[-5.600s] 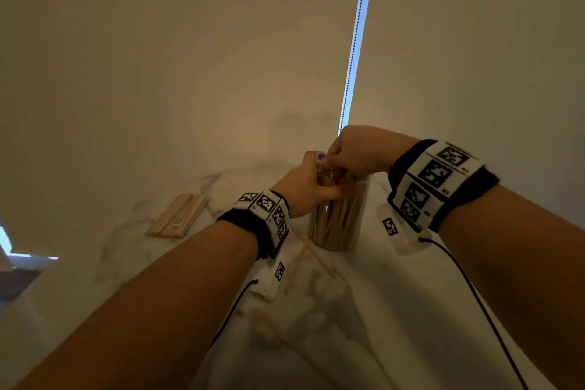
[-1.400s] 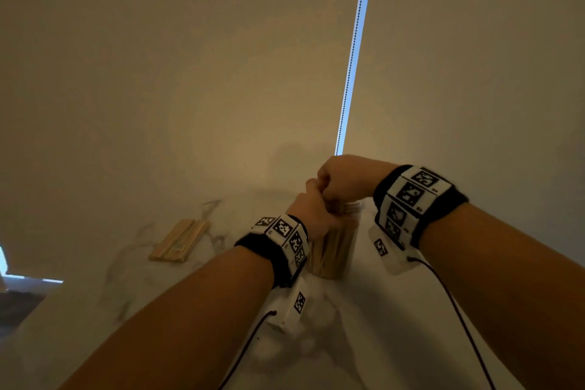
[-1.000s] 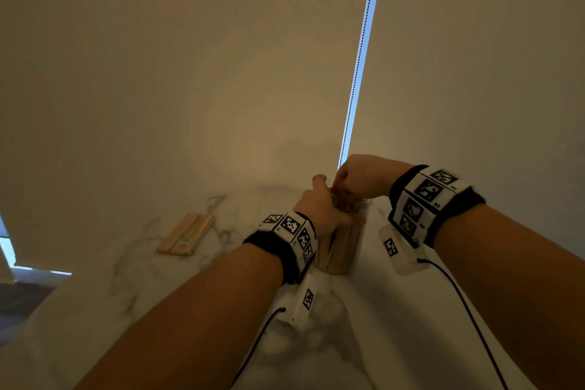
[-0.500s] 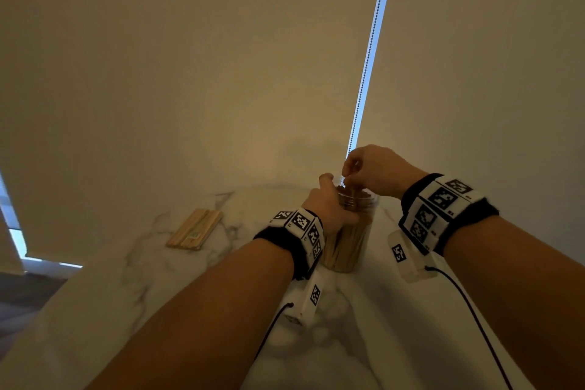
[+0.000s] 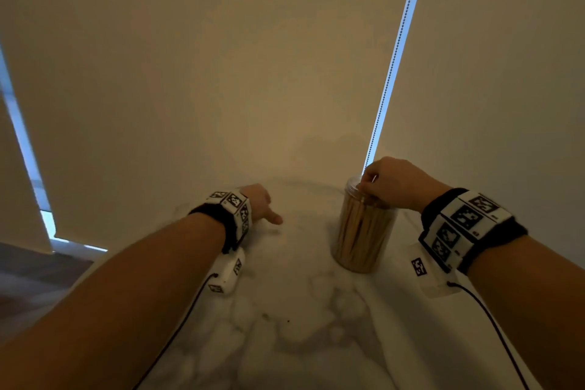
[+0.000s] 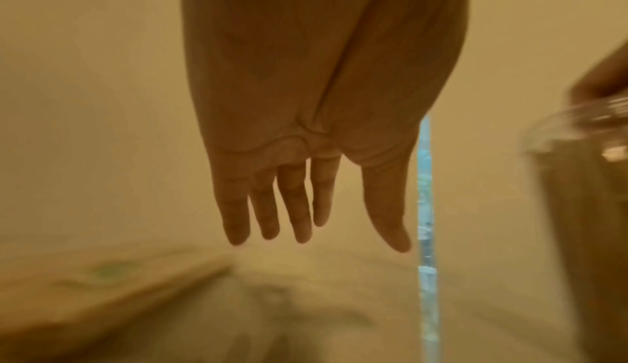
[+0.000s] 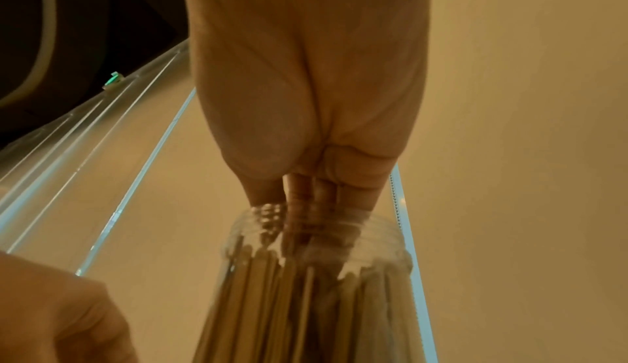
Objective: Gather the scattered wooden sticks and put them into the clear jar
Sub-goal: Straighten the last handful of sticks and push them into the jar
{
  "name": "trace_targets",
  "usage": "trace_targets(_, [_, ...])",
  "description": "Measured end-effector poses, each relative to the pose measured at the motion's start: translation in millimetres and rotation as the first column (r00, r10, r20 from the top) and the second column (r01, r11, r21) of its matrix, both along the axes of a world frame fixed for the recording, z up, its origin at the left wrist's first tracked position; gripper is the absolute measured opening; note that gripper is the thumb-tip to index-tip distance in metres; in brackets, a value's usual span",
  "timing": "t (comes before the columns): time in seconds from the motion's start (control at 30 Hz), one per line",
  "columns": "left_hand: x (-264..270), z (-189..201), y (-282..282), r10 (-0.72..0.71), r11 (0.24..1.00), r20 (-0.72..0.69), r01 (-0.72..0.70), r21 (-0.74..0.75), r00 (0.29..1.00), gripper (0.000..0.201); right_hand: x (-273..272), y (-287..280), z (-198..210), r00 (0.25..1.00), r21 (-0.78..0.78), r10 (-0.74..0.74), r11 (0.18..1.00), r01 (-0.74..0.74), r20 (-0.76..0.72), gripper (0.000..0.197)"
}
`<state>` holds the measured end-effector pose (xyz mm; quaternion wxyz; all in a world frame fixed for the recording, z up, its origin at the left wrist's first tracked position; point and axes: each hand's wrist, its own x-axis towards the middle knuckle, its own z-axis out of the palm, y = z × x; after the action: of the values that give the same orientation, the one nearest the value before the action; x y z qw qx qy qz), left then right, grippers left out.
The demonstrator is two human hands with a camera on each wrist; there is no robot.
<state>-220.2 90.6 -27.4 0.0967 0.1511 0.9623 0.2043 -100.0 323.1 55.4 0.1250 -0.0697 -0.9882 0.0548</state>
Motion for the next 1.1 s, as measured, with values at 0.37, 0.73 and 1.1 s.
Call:
trace_targets(0.37, [-2.1, -21.0, -56.5, 0.019, 0.927, -0.137, -0.069, -0.368, 0.990, 0.035, 21.7, -35.1, -12.5, 0.963, -0.016, 0.044, 0.999, -0.050, -0.268, 0.021])
trace_targets(0.73, [62.0, 18.0, -31.9, -0.359, 0.924, -0.268, 0.381, 0.034, 0.894, 0.028, 50.9, -70.3, -53.5, 0.946, -0.102, 0.259, 0.954, -0.282, -0.194, 0.031])
trace_targets(1.1, [61.8, 13.6, -12.5, -0.052, 0.234, 0.090, -0.075, 0.969, 0.995, 0.055, 50.0, -73.1, -77.5, 0.983, -0.591, 0.147, 0.786, -0.181, -0.106, 0.017])
